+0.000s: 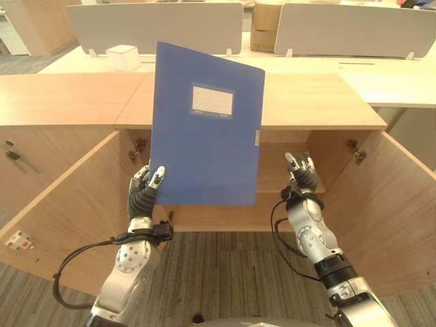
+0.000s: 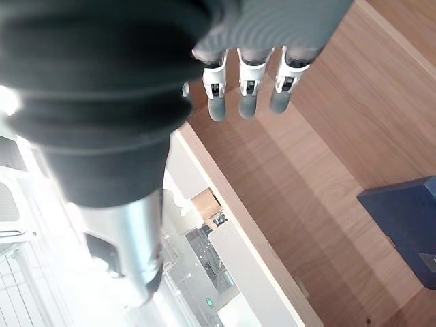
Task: Put the empty folder in the office cabinet
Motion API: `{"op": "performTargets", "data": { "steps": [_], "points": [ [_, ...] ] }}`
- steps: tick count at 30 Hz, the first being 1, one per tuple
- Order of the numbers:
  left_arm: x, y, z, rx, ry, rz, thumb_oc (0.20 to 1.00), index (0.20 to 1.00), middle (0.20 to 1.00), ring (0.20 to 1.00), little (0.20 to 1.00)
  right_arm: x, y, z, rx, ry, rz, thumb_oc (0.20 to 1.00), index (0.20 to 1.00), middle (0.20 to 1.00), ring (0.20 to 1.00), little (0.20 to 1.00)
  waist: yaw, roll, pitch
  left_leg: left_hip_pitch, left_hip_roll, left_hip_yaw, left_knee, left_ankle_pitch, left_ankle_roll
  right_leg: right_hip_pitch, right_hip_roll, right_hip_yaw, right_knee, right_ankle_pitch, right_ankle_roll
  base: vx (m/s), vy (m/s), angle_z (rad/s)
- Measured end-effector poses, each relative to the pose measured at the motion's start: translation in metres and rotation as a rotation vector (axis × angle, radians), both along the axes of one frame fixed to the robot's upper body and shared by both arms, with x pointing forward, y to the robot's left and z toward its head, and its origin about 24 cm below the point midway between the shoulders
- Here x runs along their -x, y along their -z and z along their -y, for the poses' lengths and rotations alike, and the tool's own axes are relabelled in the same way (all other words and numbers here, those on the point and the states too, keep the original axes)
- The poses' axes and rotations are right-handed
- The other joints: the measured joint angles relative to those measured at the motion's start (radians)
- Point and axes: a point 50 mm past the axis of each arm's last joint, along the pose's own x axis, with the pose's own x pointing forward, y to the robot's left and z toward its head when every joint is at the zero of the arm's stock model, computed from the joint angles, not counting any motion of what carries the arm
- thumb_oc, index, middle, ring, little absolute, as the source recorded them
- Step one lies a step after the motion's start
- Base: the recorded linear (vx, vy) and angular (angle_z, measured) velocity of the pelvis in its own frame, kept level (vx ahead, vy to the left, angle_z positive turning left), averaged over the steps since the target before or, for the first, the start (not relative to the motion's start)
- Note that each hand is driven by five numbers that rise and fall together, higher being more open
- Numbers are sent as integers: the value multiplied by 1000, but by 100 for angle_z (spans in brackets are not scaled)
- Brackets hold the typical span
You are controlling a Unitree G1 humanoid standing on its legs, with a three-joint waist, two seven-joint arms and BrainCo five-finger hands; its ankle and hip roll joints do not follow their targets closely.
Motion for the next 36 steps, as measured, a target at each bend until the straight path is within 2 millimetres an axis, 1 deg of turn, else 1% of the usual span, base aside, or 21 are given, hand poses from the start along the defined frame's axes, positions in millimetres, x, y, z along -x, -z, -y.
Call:
{"op": "performTargets", "data": {
  "steps": [2,5,8,9,10,11,13,14,15,18,21,36],
  "points": [
    [0,0,0,-1,1,0,200,200,200,200,200,1,0,-6,5,-34,5,1000,1000,1000,1000,1000,-1,0,1,0,0,0,-1,0,0,0,0,0,0,0,0,0,0,0],
    [0,0,0,-1,4,0,200,200,200,200,200,3,-12,-16,3,-94,60,1000,1000,1000,1000,1000,0,-2,4,0,0,-1,-1,0,0,0,0,-1,0,0,0,0,0,0],
    [0,0,0,-4,5,0,200,200,200,200,200,2,-17,-18,22,-130,82,1000,1000,1000,1000,1000,2,-7,7,-1,0,-2,-1,0,0,1,0,-2,0,0,0,2,-4,2],
    [0,0,0,-9,13,0,200,200,200,200,200,3,-27,-22,78,-202,126,1000,1000,1000,1000,1000,2,-12,11,-4,0,-4,-1,-1,0,-1,-1,-8,0,0,0,7,-11,5],
    [0,0,0,-11,17,-4,200,200,200,200,200,3,-32,-23,82,-219,150,1000,1000,1000,1000,1000,2,-13,10,-3,0,-5,-1,-1,0,1,0,-9,0,0,0,6,-8,4],
    [0,0,0,-11,17,-4,200,200,200,200,200,3,-32,-23,82,-219,150,1000,1000,1000,1000,1000,2,-13,10,-3,0,-5,-1,-1,0,1,0,-9,0,0,0,0,0,0],
    [0,0,1,-14,29,-6,200,200,200,200,200,0,-43,-29,103,-265,197,1000,1000,1000,1000,1000,1,-14,10,-4,0,-5,-1,-1,-1,0,0,-11,-1,0,0,0,0,0],
    [0,-3,2,-14,41,3,200,200,200,200,200,-3,-52,-33,123,-297,233,1000,1000,1000,1000,1000,2,-17,12,-4,0,-6,-1,-1,-1,0,0,-13,-1,0,0,0,0,0],
    [1,-4,3,-16,46,11,200,200,200,200,200,-4,-54,-36,134,-317,243,1000,1000,1000,1000,1000,2,-19,12,-4,0,-7,-1,-1,-1,0,0,-13,0,0,0,10,-9,3],
    [1,-10,3,-33,65,34,200,200,200,200,200,-3,-54,-42,146,-362,242,1000,1000,1000,1000,1000,3,-26,16,-6,0,-11,-1,-1,-1,1,0,-18,0,0,0,7,-5,5],
    [2,-13,2,-53,69,48,200,200,200,200,200,-1,-49,-49,161,-401,215,1000,1000,1000,1000,1000,4,-33,20,-9,0,-15,7,0,-1,0,0,-22,2,0,-1,7,2,4],
    [2,-13,3,-41,75,38,200,200,200,200,200,0,-45,-55,156,-431,192,1000,1000,1000,1000,1000,12,-37,21,-14,-1,-27,8,4,-2,0,0,-26,4,3,-4,1,0,1]
  ]
}}
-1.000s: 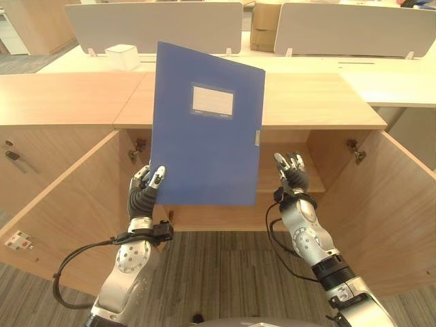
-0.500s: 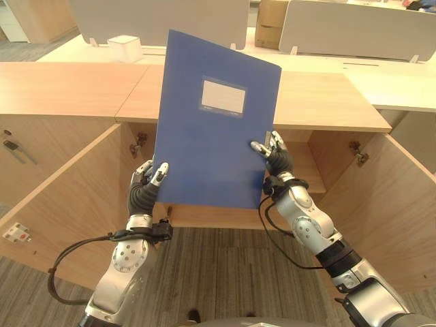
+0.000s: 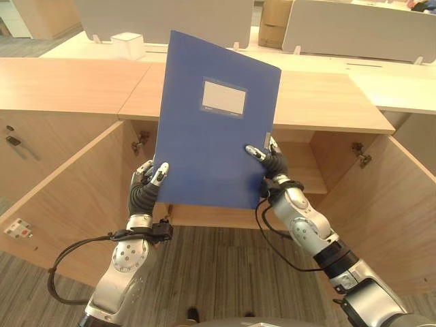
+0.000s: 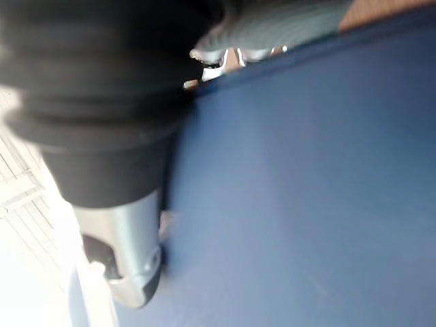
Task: Put the empty folder in the office cabinet
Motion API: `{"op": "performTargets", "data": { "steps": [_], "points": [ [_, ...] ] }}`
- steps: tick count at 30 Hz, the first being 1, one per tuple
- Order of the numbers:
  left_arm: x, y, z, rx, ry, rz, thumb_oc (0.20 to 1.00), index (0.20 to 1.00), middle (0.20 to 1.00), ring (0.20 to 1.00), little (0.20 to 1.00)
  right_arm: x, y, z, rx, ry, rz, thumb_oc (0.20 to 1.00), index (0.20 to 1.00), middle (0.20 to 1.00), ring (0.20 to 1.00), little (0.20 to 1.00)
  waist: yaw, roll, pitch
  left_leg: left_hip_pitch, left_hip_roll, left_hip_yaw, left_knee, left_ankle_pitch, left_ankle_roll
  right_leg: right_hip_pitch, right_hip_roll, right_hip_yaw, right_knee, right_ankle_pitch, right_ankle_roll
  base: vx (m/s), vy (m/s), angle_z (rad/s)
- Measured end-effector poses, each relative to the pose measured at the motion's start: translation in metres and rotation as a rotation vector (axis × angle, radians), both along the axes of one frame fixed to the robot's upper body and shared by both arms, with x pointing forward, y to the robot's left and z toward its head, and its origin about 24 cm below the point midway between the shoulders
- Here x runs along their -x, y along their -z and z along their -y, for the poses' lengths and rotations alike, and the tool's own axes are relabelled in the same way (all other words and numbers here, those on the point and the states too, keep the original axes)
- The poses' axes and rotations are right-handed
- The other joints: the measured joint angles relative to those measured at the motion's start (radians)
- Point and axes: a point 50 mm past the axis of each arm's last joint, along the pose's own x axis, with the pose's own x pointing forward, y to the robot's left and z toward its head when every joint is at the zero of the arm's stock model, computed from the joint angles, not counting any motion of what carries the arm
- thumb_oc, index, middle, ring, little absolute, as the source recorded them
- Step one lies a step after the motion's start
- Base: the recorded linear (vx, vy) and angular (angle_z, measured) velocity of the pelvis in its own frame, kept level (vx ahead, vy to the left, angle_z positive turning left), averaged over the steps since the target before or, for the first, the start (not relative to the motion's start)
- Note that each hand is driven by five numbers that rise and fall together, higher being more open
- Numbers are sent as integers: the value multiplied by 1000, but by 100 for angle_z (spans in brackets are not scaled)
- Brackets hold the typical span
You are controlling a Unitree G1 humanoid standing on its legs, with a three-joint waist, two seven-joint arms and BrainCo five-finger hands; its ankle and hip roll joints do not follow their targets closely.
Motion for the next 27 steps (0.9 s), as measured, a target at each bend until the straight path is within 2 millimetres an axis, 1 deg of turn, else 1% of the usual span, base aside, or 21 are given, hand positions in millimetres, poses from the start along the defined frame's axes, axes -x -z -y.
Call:
{"op": "performTargets", "data": {
  "steps": [3,4,5,6,10,15,16,21,23,25,27],
  "points": [
    [0,1,2,9,10,-11,200,200,200,200,200,0,1,-1,6,-8,-7,1000,1000,1000,1000,1000,12,0,0,0,0,0,0,1,0,0,0,0,0,0,0,0,0,0],
    [0,2,2,10,13,-12,200,200,200,200,200,0,1,-1,6,-10,-7,467,467,467,467,467,15,0,0,0,0,0,0,1,0,0,0,0,0,0,0,0,0,0],
    [0,2,3,12,16,-15,200,200,200,200,200,-1,2,-1,8,-9,-9,200,200,200,200,200,17,0,0,0,0,0,0,1,0,0,0,0,0,0,0,0,0,0],
    [1,4,6,29,32,-32,200,200,200,200,200,-5,3,-2,15,-11,-17,200,200,200,200,200,18,-1,-1,-1,0,-2,0,1,0,0,0,-1,0,0,0,-2,-1,3],
    [0,13,6,47,31,-81,200,200,200,200,200,-6,0,-8,0,-23,-9,200,200,200,200,200,20,-1,-1,-5,0,-6,0,4,-1,-2,1,-4,1,0,-1,0,-1,1],
    [0,16,6,52,34,-93,200,200,200,200,200,-6,0,-8,-1,-22,-10,200,200,200,200,200,27,-3,-2,-6,0,-8,0,6,0,-2,1,-7,1,0,-1,0,0,0],
    [0,17,5,49,34,-99,1000,1000,1000,1000,1000,-6,1,-7,1,-19,-13,200,200,200,200,200,26,-3,-2,-5,0,-9,0,6,-1,-1,1,-7,1,0,-1,0,0,0],
    [1,23,9,14,67,-119,1000,1000,1000,1000,1000,-8,11,-5,23,-3,-51,200,200,200,200,200,25,-3,-2,-7,0,-12,0,6,0,-2,1,-9,1,1,-1,0,0,0],
    [3,26,7,-60,86,-118,1000,1000,1000,1000,1000,-7,19,-2,32,7,-77,200,200,200,200,200,23,-3,-2,-8,0,-12,0,7,-1,-2,1,-9,0,0,0,0,0,0],
    [7,30,3,-141,88,-126,1000,1000,1000,1000,1000,-3,28,3,42,16,-102,200,200,200,200,200,22,-3,-2,-8,0,-13,0,7,-1,-3,1,-9,1,0,0,1,-3,2],
    [9,41,-8,-246,58,-158,1000,1000,1000,1000,1000,7,49,16,106,35,-155,200,200,200,200,200,26,-2,-3,-15,-1,-17,-2,7,-1,-6,0,-16,1,-3,4,-8,-7,8]
  ]
}}
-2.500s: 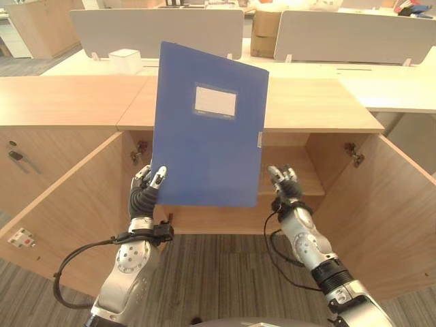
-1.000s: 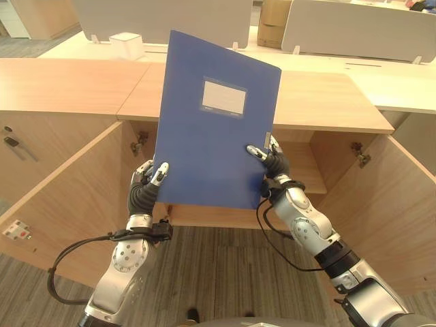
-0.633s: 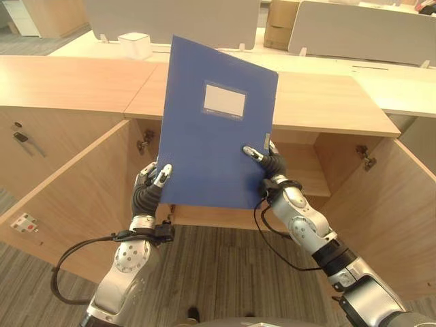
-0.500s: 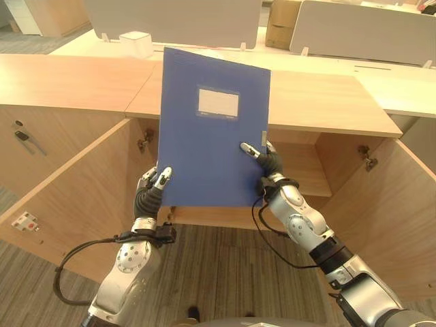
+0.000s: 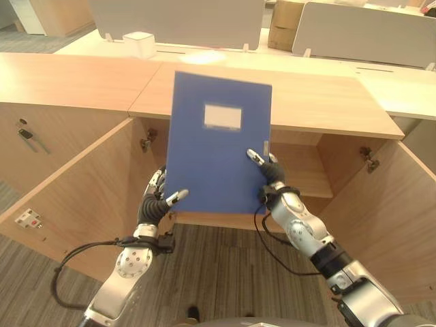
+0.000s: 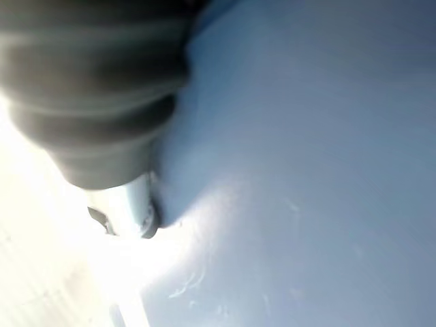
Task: Put the empty folder in the office cabinet
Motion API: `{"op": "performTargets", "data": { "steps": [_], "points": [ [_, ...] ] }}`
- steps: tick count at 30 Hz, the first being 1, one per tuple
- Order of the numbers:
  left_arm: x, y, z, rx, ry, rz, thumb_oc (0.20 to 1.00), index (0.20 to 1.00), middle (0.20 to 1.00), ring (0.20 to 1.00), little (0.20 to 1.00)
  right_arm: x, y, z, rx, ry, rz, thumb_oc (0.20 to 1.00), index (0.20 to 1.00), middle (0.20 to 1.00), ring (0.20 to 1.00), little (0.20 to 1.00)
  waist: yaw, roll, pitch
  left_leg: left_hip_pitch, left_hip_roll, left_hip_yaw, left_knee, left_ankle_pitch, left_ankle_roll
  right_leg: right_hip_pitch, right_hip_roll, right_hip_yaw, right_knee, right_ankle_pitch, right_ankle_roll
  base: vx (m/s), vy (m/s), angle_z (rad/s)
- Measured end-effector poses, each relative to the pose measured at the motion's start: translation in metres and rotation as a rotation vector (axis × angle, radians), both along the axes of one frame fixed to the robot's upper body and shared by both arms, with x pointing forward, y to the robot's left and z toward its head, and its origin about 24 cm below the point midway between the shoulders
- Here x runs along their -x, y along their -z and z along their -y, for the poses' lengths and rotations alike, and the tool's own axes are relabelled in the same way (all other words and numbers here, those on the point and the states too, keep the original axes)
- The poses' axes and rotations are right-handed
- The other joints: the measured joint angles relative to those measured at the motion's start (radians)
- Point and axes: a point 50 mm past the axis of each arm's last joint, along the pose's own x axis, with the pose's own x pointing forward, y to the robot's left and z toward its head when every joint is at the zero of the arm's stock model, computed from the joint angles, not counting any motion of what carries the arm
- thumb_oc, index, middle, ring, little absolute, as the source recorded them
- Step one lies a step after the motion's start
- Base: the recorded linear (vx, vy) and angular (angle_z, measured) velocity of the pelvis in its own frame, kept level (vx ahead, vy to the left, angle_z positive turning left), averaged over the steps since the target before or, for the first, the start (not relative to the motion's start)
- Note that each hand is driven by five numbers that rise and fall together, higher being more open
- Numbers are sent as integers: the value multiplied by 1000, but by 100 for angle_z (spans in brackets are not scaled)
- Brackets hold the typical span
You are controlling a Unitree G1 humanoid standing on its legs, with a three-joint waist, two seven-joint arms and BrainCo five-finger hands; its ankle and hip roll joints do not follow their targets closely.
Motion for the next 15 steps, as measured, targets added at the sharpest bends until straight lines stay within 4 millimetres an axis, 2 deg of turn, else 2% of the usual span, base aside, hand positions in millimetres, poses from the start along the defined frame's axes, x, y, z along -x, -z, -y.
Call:
{"op": "performTargets", "data": {
  "steps": [2,4,5,6,8,9,11,15],
  "points": [
    [8,17,-18,-108,-52,-58,1000,1000,1000,1000,1000,14,20,18,65,-2,-51,200,200,200,200,200,6,2,1,-11,0,-2,-2,1,0,-9,-1,-6,-1,0,0,-57,-9,6],
    [33,50,-54,-276,-143,-211,1000,1000,1000,1000,1000,42,50,50,133,8,-150,200,200,200,200,200,13,8,6,-20,-1,-11,-7,1,0,-15,-1,-11,-1,-1,0,-83,-10,5],
    [33,50,-54,-276,-143,-211,1000,1000,1000,1000,1000,42,50,50,133,8,-150,200,200,200,200,200,13,8,6,-20,-1,-11,-7,1,0,-15,-1,-11,-1,-1,0,-19,-7,7],
    [50,76,-83,-370,-236,-357,1000,1000,1000,1000,1000,59,70,75,178,45,-252,200,200,200,200,200,14,11,6,-41,-1,-15,3,5,-1,-34,-2,-21,-3,-1,-2,-46,-6,7],
    [74,103,-104,-468,-275,-515,1000,1000,1000,1000,1000,71,86,96,239,82,-325,200,200,200,200,200,14,19,23,-56,0,-23,-7,11,-2,-44,-1,-33,-2,0,-1,-35,-3,15],
    [76,108,-108,-497,-279,-538,1000,1000,1000,1000,1000,72,89,101,246,95,-341,200,200,200,200,200,14,21,25,-62,0,-23,-4,11,-3,-50,-1,-34,-4,-3,3,-2,0,10],
    [99,126,-117,-576,-286,-664,1000,1000,1000,1000,1000,72,89,109,250,115,-351,200,200,200,200,200,14,25,44,-74,1,-22,-7,12,-7,-64,0,-33,-6,-2,5,0,0,0],
    [122,143,-121,-638,-274,-775,1000,1000,1000,1000,1000,70,87,107,241,93,-337,200,200,200,200,200,18,26,53,-77,2,-21,-7,11,-9,-71,1,-32,-6,-2,5,-41,5,-1]
  ]
}}
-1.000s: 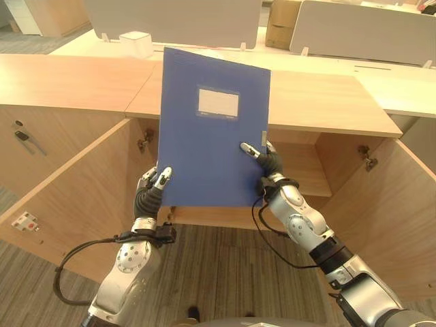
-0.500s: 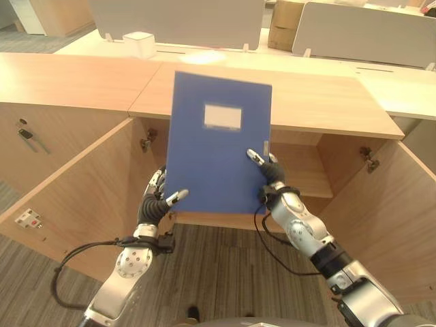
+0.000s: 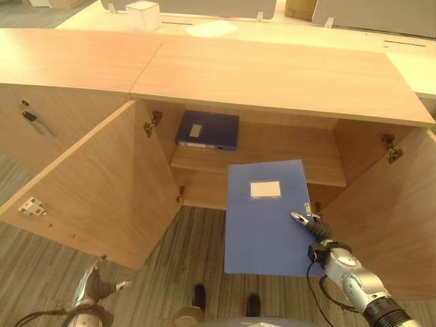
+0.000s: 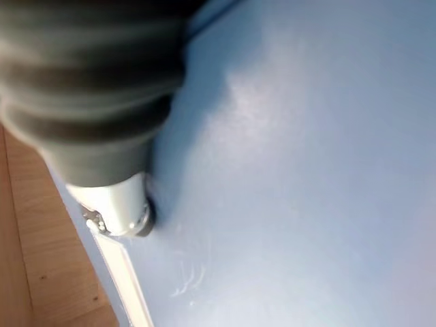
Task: Put the empty folder in the office cabinet
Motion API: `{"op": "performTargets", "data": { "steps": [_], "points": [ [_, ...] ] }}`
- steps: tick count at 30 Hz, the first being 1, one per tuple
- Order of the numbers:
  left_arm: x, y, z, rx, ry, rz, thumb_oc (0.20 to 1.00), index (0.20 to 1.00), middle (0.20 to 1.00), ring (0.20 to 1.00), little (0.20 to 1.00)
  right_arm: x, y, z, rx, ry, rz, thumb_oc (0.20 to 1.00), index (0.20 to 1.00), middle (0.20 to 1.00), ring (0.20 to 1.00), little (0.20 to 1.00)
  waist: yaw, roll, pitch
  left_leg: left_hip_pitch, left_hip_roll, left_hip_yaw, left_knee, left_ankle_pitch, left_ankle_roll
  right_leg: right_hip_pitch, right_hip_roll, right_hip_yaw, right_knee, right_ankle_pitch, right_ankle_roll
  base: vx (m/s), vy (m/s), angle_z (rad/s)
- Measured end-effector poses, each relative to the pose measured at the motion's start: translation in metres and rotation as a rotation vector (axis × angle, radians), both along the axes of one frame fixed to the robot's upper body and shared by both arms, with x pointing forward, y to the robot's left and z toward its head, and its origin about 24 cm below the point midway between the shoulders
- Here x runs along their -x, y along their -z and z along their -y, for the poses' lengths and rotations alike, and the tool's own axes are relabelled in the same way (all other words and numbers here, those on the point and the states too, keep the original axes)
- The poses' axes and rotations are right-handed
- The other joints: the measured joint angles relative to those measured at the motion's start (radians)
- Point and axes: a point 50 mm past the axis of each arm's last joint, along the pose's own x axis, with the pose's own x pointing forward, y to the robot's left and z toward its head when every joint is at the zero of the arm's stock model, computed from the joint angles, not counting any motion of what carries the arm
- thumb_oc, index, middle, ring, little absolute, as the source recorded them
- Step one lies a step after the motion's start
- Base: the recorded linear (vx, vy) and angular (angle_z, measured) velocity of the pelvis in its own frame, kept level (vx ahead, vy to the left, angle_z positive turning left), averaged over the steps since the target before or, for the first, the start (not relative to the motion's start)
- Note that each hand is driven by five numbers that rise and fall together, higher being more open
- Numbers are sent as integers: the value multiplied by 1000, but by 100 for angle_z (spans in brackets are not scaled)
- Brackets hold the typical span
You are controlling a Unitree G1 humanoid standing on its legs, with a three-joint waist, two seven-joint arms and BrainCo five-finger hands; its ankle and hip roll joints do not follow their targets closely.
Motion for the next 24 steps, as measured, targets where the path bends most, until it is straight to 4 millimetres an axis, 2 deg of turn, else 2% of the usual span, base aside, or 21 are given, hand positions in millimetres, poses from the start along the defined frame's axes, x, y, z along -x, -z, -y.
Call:
{"op": "performTargets", "data": {
  "steps": [3,6,8,9,10,13,20,22,24],
  "points": [
    [2,4,0,-14,-7,-14,1000,1000,1000,1000,1000,-9,0,-4,-11,4,7,200,200,200,200,200,1,-1,11,-4,0,1,0,1,-1,-5,0,1,0,1,1,-70,7,-2],
    [-3,9,6,-10,-22,-3,1000,1000,1000,1000,1000,-26,-3,-10,-18,42,17,200,200,200,200,200,2,5,28,-36,0,7,4,10,2,-35,0,4,1,11,8,-130,10,-4],
    [-10,9,10,-10,-7,9,1000,1000,1000,1000,1000,-39,-9,-16,-28,66,41,200,200,200,200,200,1,9,53,-58,0,9,10,28,11,-58,0,7,6,31,1,-124,11,-6],
    [-10,9,10,-10,-7,9,1000,1000,1000,1000,1000,-39,-9,-16,-28,66,41,200,200,200,200,200,1,9,53,-58,0,9,10,28,11,-58,0,7,6,31,1,-69,12,-4],
    [-25,10,12,-19,-11,36,1000,1000,1000,1000,1000,-57,-20,-22,-41,110,85,200,200,200,200,200,3,22,101,-72,0,11,10,36,14,-73,0,11,6,41,3,-26,13,-3],
    [-32,9,11,-37,-24,56,1000,1000,1000,1000,1000,-61,-25,-28,-61,128,106,200,200,200,200,200,4,28,122,-73,0,13,10,36,14,-74,-1,11,5,39,4,0,0,0],
    [-26,14,10,-55,-65,39,1000,1000,1000,1000,1000,-63,-28,-25,-76,196,132,200,200,200,200,200,1,29,123,-92,0,12,9,30,6,-93,0,14,4,37,7,-42,23,-2],
    [-27,14,10,-61,-69,44,1000,1000,1000,1000,1000,-68,-29,-20,-90,242,131,200,200,200,200,200,4,32,125,-118,0,12,10,44,13,-118,0,11,6,47,2,-118,29,4],
    [-30,14,12,-69,-66,58,1000,1000,1000,1000,1000,-85,-37,-12,-78,306,139,200,200,200,200,200,5,41,137,-154,-1,10,10,53,14,-155,-1,12,6,56,8,-119,13,1]
  ]
}}
